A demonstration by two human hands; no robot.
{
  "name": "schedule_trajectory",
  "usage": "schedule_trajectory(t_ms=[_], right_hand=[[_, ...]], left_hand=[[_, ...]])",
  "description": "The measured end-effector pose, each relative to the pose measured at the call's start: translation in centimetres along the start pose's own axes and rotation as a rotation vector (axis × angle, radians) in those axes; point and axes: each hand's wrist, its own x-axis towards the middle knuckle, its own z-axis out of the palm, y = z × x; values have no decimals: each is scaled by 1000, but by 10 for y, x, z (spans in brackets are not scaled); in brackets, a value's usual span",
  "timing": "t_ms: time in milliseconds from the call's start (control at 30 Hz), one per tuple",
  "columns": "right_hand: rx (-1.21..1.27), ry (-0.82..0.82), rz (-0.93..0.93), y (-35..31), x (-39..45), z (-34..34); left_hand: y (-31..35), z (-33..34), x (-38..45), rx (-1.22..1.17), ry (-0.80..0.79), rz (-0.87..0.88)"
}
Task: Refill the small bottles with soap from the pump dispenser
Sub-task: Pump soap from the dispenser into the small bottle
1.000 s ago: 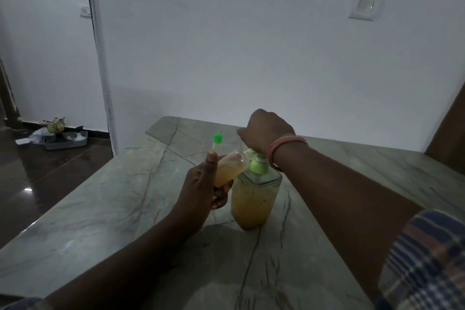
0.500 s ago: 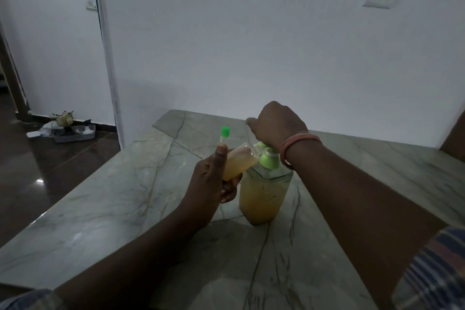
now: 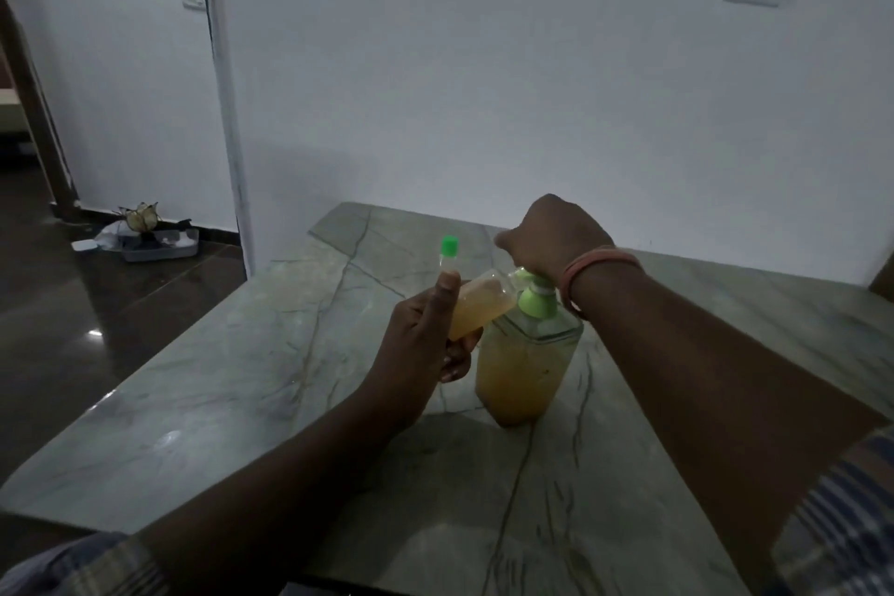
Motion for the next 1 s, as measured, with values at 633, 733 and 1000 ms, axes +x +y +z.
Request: schedule_trajectory(t_ms=[633, 733, 1000], right_hand=[[-100, 32, -51, -7, 0, -7], [-15, 63, -10, -3, -2, -3], [-30, 32, -32, -4, 0, -7]], left_hand=[[4, 3, -2, 7, 3, -6], [3, 2, 0, -2, 12, -11], [3, 3, 0, -11, -2, -11]])
